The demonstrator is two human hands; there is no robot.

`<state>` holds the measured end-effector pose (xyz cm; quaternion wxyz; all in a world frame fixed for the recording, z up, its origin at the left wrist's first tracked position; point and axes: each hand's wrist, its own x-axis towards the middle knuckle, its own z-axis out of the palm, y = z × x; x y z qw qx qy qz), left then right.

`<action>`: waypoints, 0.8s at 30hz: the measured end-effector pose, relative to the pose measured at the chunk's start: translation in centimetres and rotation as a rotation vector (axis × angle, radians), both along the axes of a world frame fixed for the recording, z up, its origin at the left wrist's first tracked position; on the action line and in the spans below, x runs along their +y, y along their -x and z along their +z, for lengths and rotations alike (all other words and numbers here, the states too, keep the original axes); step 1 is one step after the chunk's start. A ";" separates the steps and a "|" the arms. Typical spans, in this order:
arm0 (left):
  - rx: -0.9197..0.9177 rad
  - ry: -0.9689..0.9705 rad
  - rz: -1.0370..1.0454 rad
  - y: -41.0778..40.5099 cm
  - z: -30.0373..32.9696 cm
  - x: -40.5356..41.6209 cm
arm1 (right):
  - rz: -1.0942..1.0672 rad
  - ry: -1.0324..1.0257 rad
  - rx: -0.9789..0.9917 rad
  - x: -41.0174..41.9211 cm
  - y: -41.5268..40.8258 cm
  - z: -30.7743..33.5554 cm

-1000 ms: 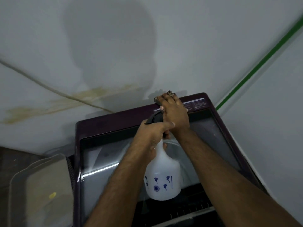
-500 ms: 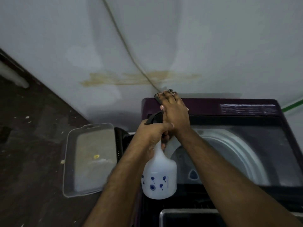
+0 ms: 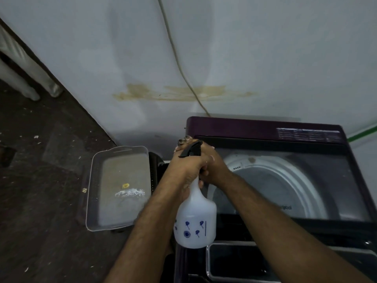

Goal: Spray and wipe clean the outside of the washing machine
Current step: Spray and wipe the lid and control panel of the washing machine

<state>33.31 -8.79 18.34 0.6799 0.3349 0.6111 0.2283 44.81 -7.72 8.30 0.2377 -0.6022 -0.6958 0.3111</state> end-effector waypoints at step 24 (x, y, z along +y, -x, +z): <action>0.014 -0.026 -0.420 -22.5 1.0 -9.3 | -0.545 -0.069 -0.453 -12.6 -30.0 -1.2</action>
